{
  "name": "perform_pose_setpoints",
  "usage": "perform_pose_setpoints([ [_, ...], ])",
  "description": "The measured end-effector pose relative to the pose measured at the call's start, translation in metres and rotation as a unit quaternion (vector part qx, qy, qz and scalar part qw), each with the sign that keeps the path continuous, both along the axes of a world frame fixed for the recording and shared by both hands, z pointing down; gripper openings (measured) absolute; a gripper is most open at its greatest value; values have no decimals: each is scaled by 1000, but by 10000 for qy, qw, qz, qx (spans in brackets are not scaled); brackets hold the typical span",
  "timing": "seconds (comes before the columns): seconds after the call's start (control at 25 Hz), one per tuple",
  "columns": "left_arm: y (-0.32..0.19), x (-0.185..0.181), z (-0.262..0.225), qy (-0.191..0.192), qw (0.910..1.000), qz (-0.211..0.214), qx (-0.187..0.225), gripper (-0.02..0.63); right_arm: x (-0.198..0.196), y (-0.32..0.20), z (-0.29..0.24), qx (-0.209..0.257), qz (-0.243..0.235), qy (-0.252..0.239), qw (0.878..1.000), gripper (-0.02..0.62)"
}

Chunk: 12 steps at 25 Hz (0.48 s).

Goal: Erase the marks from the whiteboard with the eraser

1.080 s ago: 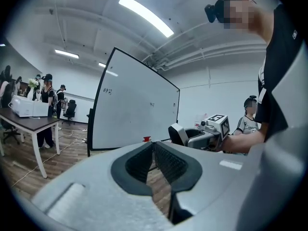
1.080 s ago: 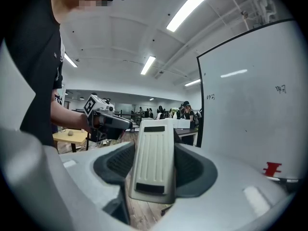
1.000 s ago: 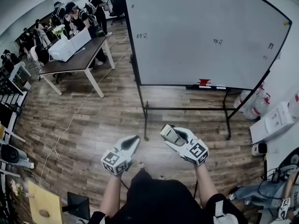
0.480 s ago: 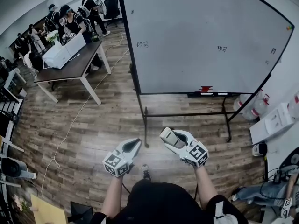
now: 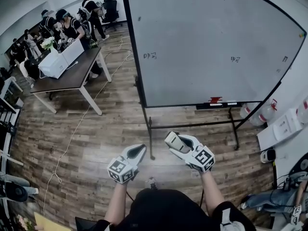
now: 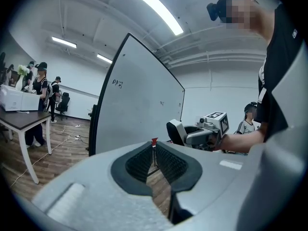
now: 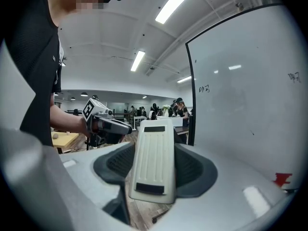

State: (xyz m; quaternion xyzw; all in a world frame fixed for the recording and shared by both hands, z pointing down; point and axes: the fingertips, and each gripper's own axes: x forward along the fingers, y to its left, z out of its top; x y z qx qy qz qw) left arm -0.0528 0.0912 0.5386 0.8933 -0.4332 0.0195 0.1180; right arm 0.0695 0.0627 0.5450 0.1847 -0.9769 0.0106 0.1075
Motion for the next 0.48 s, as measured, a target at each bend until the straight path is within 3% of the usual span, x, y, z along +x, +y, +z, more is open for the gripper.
perform_pose_setpoints([
  [0.48, -69, -39, 7, -116, 9994, 322, 3, 34, -40, -65, 1, 14, 335, 16, 9994, 258],
])
